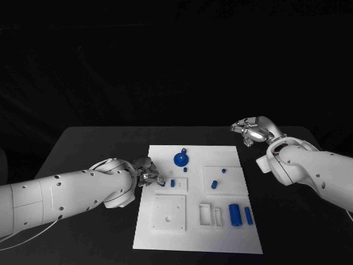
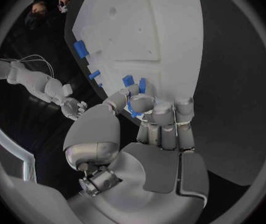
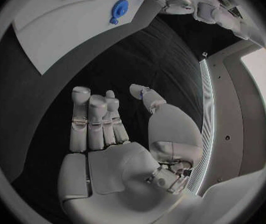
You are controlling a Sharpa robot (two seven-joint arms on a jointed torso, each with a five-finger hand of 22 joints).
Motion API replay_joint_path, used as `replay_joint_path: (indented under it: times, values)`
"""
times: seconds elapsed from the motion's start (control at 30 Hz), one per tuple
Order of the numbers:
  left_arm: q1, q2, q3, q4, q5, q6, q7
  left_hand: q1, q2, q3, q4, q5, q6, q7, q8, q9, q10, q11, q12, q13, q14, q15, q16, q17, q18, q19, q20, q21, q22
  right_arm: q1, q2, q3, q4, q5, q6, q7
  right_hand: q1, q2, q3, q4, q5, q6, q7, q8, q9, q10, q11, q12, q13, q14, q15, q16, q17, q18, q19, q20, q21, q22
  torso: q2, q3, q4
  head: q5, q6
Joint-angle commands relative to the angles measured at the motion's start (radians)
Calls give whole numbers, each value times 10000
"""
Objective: Assemble the parts on the task board
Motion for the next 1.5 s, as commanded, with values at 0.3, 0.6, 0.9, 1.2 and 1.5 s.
replay_joint_path:
  times: [0.3, 0.6, 0.9, 1.2, 1.5]
  values:
    - [-65, 29, -40, 89, -267, 309, -87, 10, 131, 49, -195, 568, 2015, -920, 250, 671, -94, -189, 188, -3, 329, -283, 130, 20, 152, 86, -1378, 59, 16, -4, 18, 2, -8, -25, 49, 89, -92, 28, 43, -31, 76, -28, 76, 37, -14, -2, -58, 31, -18, 33, -15, 62, -13, 582, 6, -72, -50, 160, 2, -19, 7, -17, -2]
    - [-65, 28, -28, 142, -217, 379, -55, -23, 151, 53, -226, 823, 2027, -935, 307, 684, -101, -203, 258, -6, 342, -288, 171, 27, 158, 99, -1377, 74, 18, -4, 25, 2, -14, -27, 49, 86, -91, 30, 44, -32, 84, -28, 76, 37, -14, -2, -59, 32, -19, 33, -15, 62, -14, 582, 7, -72, -50, 160, 0, -15, 1, -4, -6]
    - [-64, 25, -26, 207, 103, 727, -64, -141, 195, 44, -260, 1353, 2064, -959, 405, 715, -100, -225, 369, 10, 347, -286, 237, 53, 155, 99, -1368, 88, 21, -4, 32, 2, -22, -27, 52, 87, -90, 31, 44, -35, 95, -28, 76, 37, -14, -2, -59, 34, -22, 33, -15, 62, -14, 582, 7, -72, -51, 160, -1, -3, -5, 3, -40]
    - [-63, 56, -25, 161, 218, 779, -24, -411, 270, -38, -52, 539, 2085, -971, 546, 741, -139, -229, 504, -6, 319, -281, 276, 61, 162, 82, -1361, 83, 12, -4, 26, 2, -12, -29, 51, 83, -88, 31, 45, -38, 105, -28, 76, 36, -14, -3, -58, 36, -24, 34, -15, 63, -15, 582, 8, -72, -51, 161, 1, -1, -2, -3, -42]
    - [-62, 98, -24, 119, 264, 741, -10, -441, 265, -14, 166, -533, 2034, -969, 628, 712, -177, -226, 581, -80, 296, -294, 286, 48, 188, 57, -1366, 90, 13, -4, 18, 2, -2, -29, 50, 82, -86, 32, 46, -41, 113, -28, 76, 36, -14, -4, -58, 38, -26, 34, -15, 63, -15, 582, 9, -73, -51, 161, 1, -3, -4, 3, -23]
